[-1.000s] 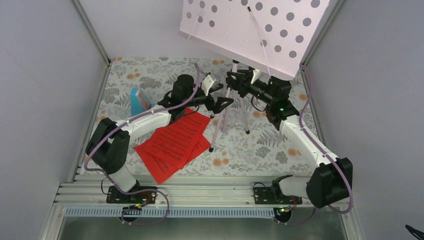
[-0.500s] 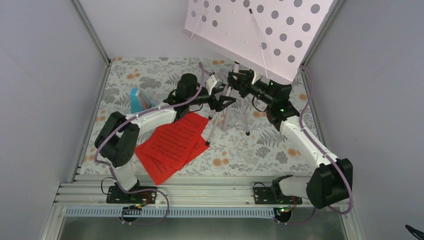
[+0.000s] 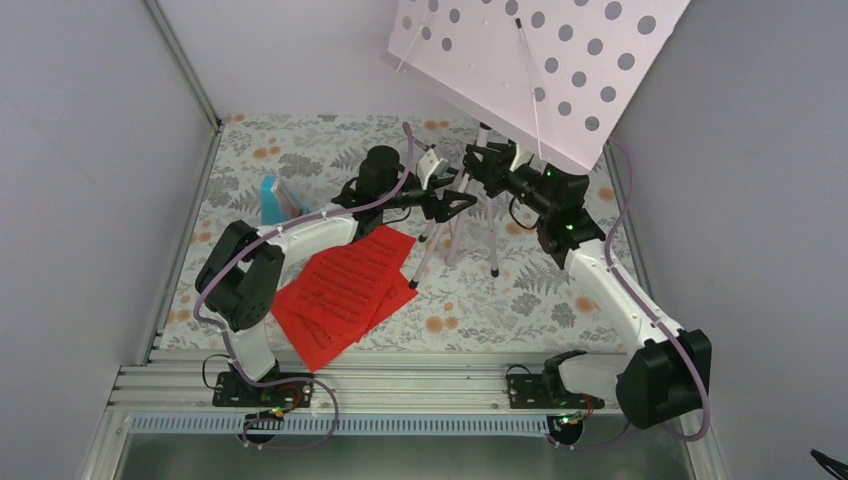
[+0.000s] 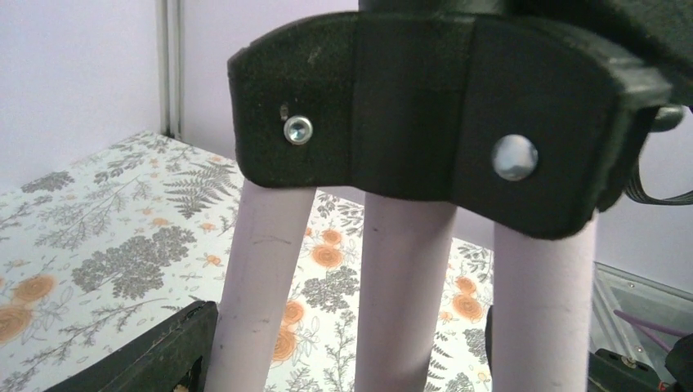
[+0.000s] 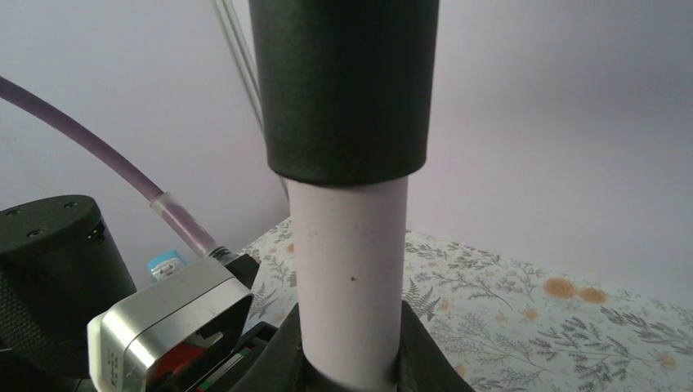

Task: Pack up the instrument practice props

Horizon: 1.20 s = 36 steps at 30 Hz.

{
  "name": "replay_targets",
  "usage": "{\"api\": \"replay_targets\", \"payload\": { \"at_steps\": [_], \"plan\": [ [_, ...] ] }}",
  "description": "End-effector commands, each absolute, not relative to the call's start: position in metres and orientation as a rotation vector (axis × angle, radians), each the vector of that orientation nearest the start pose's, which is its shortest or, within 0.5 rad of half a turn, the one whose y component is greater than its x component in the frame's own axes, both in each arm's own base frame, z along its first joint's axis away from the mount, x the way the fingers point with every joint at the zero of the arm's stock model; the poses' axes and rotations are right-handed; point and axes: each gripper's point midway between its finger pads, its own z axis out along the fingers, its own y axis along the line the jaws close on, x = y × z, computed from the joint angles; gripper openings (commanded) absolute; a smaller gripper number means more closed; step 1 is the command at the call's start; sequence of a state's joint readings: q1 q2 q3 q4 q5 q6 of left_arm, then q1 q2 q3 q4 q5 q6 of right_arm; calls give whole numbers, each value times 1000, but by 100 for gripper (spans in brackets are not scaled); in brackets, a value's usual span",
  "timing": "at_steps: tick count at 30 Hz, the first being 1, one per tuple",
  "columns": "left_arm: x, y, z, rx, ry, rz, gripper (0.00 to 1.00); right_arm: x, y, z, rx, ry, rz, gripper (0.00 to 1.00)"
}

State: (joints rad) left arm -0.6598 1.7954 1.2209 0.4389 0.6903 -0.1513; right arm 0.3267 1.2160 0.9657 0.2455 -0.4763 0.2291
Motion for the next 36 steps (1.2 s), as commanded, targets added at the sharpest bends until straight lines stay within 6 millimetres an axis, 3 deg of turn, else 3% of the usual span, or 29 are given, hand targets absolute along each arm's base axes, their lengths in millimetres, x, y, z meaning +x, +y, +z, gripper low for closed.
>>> {"api": "replay_targets", "payload": {
  "at_steps": [1,5,8,14,24,36],
  "plan": [
    [339,-420,289,974,1431,-1190,61,308,196,477,-432,1186,888,4],
    [330,-425,292,985,1427,-1214,65,310,183,489,-321,1193,893,4],
    [320,-429,301,1003,1413,-1247,61,309,179,496,-286,1204,911,4],
    [298,-428,307,991,1446,-1302,57,320,175,489,-219,1326,911,4],
    [271,-419,294,879,1645,-1359,43,344,162,431,-113,1486,1061,4],
    [281,-420,246,733,1878,-1372,41,378,150,345,-2,1649,1113,4]
  ]
}}
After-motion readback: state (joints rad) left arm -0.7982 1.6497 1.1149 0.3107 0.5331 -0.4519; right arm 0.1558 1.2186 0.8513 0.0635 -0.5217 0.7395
